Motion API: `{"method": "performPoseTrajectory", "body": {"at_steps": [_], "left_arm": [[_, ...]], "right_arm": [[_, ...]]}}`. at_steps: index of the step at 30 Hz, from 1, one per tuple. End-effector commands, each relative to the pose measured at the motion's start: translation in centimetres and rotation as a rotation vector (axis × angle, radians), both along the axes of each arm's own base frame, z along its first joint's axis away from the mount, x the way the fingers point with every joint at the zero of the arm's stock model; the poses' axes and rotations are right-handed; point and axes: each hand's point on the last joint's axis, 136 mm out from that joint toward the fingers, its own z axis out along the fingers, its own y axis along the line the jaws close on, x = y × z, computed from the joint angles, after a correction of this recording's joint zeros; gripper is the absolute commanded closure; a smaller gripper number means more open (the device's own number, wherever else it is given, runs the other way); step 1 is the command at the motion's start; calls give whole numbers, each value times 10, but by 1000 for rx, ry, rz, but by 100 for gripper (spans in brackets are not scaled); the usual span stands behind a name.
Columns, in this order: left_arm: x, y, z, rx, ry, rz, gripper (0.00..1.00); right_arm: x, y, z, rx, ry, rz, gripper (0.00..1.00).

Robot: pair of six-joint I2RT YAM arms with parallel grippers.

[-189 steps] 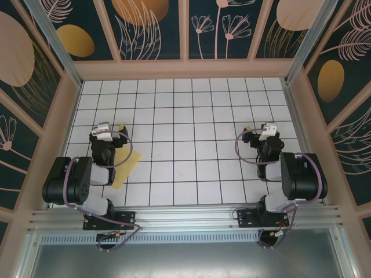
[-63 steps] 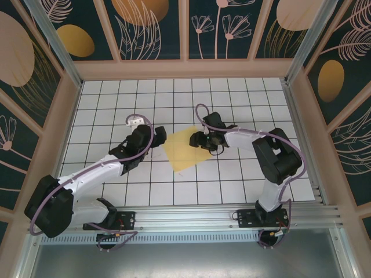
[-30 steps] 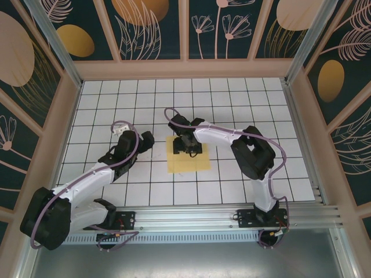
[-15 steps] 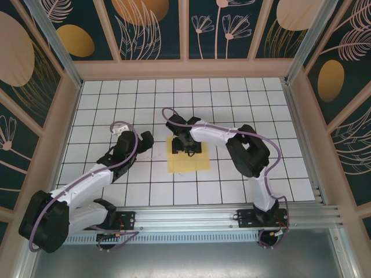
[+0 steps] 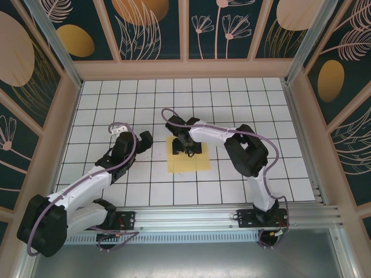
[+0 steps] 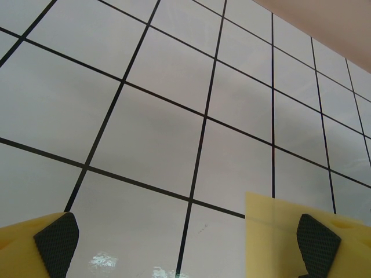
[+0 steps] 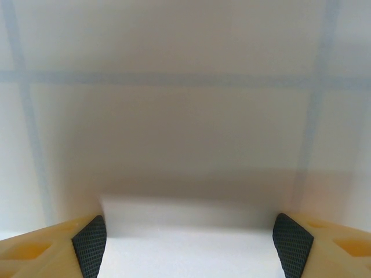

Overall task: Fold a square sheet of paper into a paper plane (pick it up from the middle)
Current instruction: Fold the square sheet of paper in half at the center of the table.

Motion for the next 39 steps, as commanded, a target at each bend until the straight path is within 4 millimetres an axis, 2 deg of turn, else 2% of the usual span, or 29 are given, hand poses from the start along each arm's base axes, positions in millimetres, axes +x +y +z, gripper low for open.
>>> {"method": "performPoseTrajectory", "body": {"at_steps": [1, 6, 13, 15, 20, 30, 33, 39], "left_arm": [[-1, 5, -1, 10, -2, 14, 1], [-1, 4, -2, 8, 1, 12, 1], [-2, 5, -2, 11, 3, 13, 2], [-3, 6, -2, 14, 4, 13, 2], [-3, 6, -2, 17, 4, 12, 1], [-3, 6, -3, 21, 6, 12, 2], [-3, 7, -3, 22, 4, 14, 1], [-2, 5, -1, 18, 3, 9, 2]], "right_arm": [[-19, -20, -33, -110, 78, -11, 22], [-18, -19, -30, -113, 71, -4, 21], [0, -4, 12, -74, -5, 7, 19], [2, -1, 16, -67, -15, 6, 18], [-4, 2, 3, -63, 20, 21, 17], [-24, -11, -36, -132, 101, 36, 18], [-26, -14, -39, -140, 107, 35, 23], [-20, -12, -32, -115, 87, 34, 31]]}}
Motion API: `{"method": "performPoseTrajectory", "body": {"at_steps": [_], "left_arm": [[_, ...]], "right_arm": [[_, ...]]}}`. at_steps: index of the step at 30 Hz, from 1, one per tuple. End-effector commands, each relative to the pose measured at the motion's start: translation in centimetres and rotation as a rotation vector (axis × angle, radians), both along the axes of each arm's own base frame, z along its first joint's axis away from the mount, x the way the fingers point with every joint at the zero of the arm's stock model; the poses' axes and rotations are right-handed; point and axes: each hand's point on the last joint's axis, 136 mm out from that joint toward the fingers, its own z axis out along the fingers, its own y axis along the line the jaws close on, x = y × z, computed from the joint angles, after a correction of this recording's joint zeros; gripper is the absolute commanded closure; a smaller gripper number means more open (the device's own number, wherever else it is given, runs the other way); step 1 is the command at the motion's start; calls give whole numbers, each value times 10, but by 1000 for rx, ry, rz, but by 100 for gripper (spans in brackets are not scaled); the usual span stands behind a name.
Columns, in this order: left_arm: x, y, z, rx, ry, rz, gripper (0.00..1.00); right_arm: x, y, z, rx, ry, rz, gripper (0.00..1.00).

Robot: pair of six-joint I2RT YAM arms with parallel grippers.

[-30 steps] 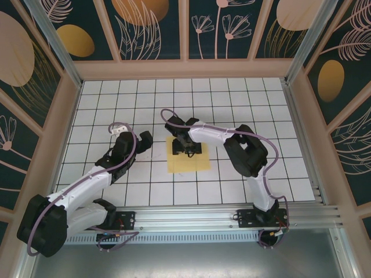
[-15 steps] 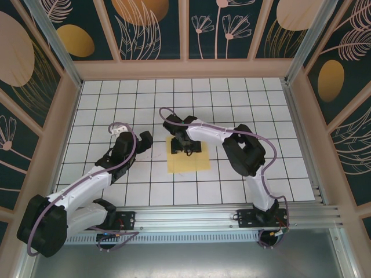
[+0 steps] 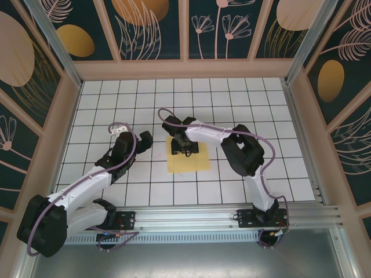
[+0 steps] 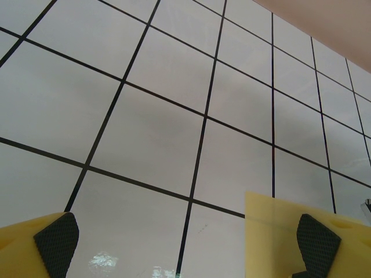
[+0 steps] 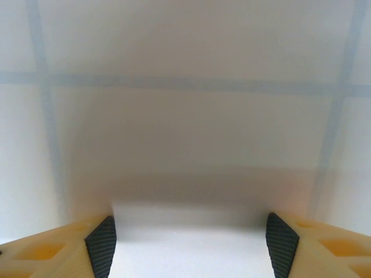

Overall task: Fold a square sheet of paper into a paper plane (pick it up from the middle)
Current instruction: Fold the square sheet of paper in half at the center of the table.

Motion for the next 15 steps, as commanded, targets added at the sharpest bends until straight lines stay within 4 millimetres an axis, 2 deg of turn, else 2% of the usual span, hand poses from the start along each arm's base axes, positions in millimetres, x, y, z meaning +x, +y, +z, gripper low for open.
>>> {"method": "performPoseTrajectory", "body": {"at_steps": [1, 5, 8, 15], "left_arm": [[-2, 5, -2, 17, 5, 8, 2], [-3, 5, -1, 16, 5, 8, 2], [-2, 5, -1, 12, 4, 8, 1], [0, 2, 3, 6, 0, 3, 1]], "right_arm": [[-21, -20, -30, -80, 87, 12, 31], [-19, -21, -28, -58, 90, 12, 31], [-16, -20, -20, -70, 71, 16, 23], [-2, -17, 5, -95, -12, 21, 15]]}}
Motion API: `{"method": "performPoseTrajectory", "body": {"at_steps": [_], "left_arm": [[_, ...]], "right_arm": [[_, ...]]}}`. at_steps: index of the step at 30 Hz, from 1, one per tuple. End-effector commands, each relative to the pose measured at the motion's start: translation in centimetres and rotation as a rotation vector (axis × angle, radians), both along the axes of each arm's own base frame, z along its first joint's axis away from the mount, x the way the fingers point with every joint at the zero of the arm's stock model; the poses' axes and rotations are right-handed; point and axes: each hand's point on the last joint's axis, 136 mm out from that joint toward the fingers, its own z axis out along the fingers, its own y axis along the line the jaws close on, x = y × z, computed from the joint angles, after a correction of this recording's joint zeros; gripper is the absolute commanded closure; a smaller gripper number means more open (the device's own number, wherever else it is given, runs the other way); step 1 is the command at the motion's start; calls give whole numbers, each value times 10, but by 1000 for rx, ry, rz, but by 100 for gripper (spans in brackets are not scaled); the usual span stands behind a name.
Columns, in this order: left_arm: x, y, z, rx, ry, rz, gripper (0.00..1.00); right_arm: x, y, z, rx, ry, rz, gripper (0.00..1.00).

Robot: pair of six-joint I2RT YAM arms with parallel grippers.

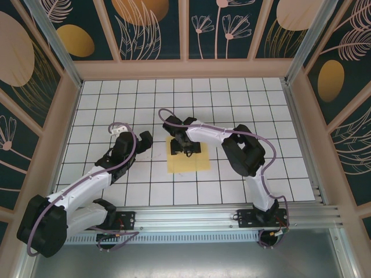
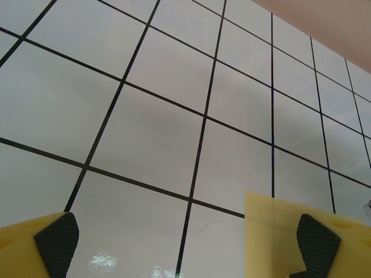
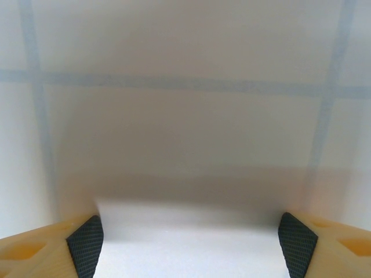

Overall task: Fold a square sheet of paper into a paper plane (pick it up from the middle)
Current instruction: Fold the square sheet of paper in half at the center of the table.

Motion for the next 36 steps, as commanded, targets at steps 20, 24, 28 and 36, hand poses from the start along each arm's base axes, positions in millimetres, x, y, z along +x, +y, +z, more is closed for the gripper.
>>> {"method": "performPoseTrajectory", "body": {"at_steps": [20, 24, 28, 36], "left_arm": [[1, 1, 0, 16, 15, 0, 2], [1, 1, 0, 14, 18, 0, 1], [1, 1, 1, 11, 15, 0, 1], [0, 2, 4, 9, 13, 4, 2]], "right_arm": [[-35, -18, -47, -31, 133, 20, 25], [-27, -17, -35, -43, 101, 28, 30], [-10, -7, -4, -21, 30, 38, 34], [10, 20, 70, 244, -98, 34, 55]]}}
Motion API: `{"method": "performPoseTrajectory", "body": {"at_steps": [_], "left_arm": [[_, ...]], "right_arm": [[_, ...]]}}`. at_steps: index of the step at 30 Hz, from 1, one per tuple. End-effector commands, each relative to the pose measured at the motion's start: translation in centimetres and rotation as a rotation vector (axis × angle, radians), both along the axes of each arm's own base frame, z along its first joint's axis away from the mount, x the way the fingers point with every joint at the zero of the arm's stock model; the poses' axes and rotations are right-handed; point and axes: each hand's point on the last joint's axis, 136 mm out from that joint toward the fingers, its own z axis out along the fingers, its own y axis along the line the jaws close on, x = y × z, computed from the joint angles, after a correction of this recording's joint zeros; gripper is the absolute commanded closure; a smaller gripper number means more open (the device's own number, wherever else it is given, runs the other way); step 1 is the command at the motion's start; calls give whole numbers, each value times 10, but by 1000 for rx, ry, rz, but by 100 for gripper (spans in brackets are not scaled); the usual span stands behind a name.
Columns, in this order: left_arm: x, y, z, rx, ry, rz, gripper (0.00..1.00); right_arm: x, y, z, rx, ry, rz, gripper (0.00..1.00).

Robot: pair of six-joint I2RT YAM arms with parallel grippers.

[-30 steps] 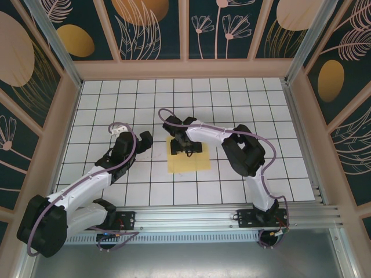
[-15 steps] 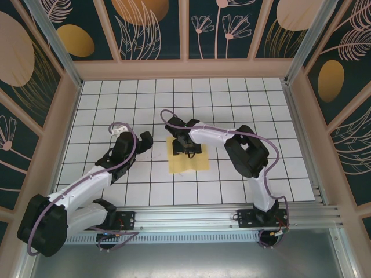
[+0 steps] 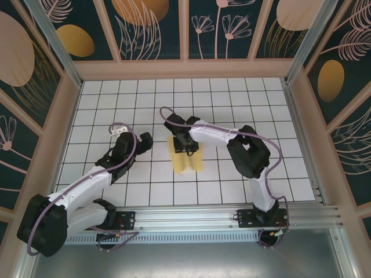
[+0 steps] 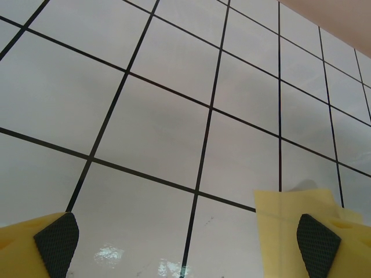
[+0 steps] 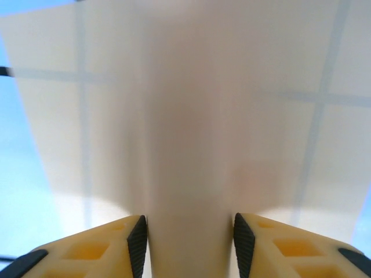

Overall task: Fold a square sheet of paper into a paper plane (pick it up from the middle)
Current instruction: Fold the square sheet of paper in half at the center of the table.

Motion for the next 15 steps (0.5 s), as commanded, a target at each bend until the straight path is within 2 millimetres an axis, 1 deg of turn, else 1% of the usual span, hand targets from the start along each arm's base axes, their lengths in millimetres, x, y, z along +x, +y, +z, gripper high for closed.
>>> {"method": "performPoseTrajectory", "body": {"at_steps": [1, 6, 8, 10, 15], "left_arm": [[4, 1, 12, -3, -18, 8, 1], [5, -5, 17, -22, -24, -19, 1], [6, -16, 21, -46, -36, -73, 1], [7, -28, 25, -78, -43, -132, 1], [8, -57, 30, -144, -36, -267, 2]], "right_arm": [[8, 14, 50, 192, -57, 4, 58], [12, 25, 80, 481, -66, 4, 60], [16, 23, 88, 587, -65, -11, 60], [19, 15, 86, 636, -65, -28, 60], [18, -15, 56, 611, -40, -96, 58]]}}
